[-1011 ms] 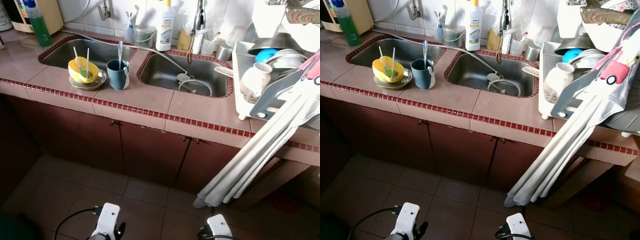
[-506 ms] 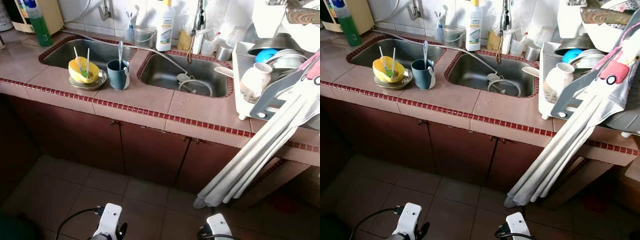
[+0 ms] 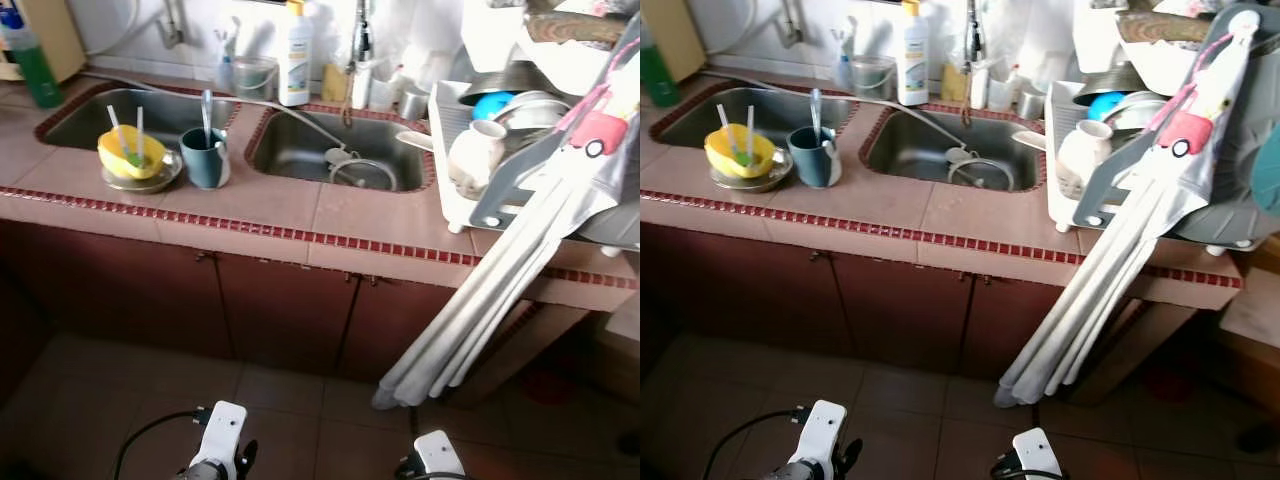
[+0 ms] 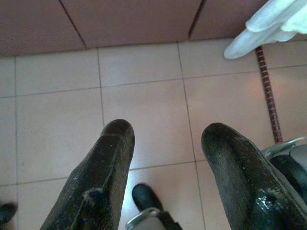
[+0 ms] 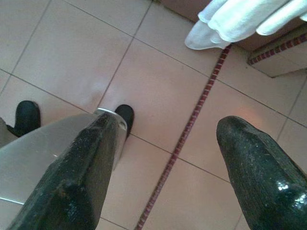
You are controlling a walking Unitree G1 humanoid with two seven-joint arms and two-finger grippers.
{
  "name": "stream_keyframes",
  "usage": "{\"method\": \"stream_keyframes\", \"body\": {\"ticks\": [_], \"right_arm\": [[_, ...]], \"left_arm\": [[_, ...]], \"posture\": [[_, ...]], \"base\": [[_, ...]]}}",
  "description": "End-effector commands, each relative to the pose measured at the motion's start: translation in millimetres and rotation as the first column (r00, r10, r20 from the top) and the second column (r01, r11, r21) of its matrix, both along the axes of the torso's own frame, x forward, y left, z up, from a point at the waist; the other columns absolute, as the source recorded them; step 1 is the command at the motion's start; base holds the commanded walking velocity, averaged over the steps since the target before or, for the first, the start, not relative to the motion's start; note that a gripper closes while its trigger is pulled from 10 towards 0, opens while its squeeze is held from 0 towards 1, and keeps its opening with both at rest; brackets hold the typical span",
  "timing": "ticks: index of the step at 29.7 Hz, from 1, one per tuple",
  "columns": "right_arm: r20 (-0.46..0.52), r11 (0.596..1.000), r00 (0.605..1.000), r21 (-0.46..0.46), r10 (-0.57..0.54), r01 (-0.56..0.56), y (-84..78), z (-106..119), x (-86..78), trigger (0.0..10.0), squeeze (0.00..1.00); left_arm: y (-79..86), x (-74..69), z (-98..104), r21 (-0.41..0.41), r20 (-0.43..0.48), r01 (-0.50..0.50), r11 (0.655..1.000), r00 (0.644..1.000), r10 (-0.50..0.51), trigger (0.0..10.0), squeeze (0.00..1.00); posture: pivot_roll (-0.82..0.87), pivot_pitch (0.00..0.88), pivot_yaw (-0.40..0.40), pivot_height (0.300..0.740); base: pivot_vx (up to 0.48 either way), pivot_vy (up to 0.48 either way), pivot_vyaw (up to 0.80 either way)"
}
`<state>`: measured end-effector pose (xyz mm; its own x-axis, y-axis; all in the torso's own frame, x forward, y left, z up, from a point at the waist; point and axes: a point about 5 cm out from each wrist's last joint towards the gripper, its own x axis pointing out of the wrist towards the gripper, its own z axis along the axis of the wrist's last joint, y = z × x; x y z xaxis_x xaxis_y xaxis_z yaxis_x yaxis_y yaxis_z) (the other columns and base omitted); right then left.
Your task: Kitchen organization
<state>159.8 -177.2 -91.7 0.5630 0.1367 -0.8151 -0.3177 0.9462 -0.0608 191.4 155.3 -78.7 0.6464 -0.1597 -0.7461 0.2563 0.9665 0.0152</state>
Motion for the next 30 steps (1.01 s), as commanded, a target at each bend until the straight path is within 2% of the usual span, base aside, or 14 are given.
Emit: {"method": "stream_keyframes", "body": {"ticks": [1, 30], "right_arm": [[-0.003, 1.0, 1.0, -0.007, -0.002, 0.002, -2.1, 0.5, 1.2, 10.0, 0.0], [0.002, 1.0, 1.0, 0.013, -0.007, 0.007, 2.6, 0.0, 0.3, 10.0, 0.0]], "left_arm": [[0.7, -3.6, -2.0, 0.003, -0.017, 0.001, 1.0, 1.0, -0.001, 10.0, 0.0], [3.0, -5.9, -2.9, 0.006, -0.023, 0.005, 1.0, 1.0, -0.005, 10.0, 0.0]], "posture": [[-0.14, 0.007, -0.069, 0.74], [-0.14, 0.024, -0.063, 0.74]], "base": [[0.0, 0.251, 0.0], [0.0, 0.358, 0.0]]}}
